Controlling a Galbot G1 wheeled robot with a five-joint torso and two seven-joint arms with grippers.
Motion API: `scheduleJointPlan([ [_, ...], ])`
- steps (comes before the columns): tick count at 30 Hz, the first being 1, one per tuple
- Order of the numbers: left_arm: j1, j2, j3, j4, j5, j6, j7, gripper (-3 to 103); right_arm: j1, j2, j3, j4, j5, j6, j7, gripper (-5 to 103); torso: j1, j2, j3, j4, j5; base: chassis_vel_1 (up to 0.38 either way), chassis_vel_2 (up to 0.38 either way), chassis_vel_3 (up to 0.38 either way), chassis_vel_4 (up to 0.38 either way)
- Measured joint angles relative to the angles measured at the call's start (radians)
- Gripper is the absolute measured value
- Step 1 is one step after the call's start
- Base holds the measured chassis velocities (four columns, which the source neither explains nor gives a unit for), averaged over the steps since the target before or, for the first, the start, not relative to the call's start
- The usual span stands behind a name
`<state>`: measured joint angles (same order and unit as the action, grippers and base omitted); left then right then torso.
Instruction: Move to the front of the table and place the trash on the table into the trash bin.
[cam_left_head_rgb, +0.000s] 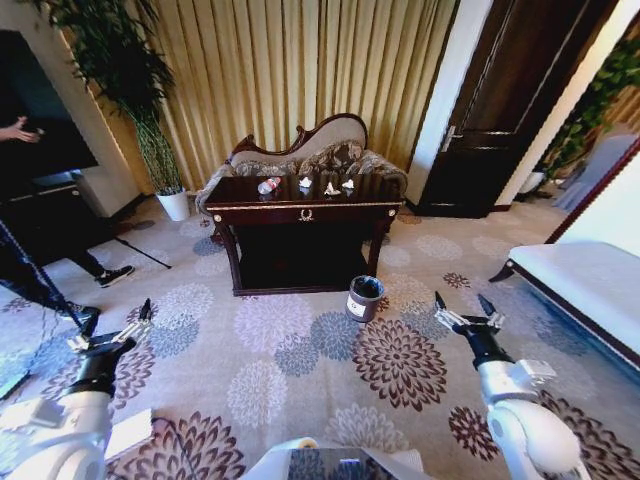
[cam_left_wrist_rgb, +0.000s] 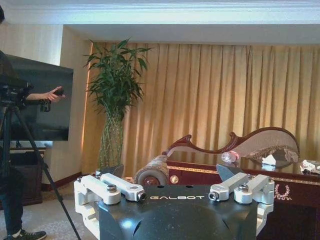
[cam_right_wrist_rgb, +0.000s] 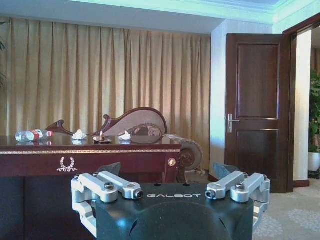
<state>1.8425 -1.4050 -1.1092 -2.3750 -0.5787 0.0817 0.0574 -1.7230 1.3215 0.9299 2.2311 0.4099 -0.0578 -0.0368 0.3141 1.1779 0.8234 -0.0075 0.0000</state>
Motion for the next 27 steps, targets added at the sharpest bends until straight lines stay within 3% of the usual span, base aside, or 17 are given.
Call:
scheduleJointPlan([
  [27, 0.026, 0.007, -0.044, -0.012, 0.000, 0.001, 0.029, 100, -0.007, -0.005, -0.006, 0.000, 0.000, -0.016, 0.000, 100, 0.000, 0.000, 0.000, 0.0000, -0.0001, 0.000, 0.000, 0.000, 0.000],
])
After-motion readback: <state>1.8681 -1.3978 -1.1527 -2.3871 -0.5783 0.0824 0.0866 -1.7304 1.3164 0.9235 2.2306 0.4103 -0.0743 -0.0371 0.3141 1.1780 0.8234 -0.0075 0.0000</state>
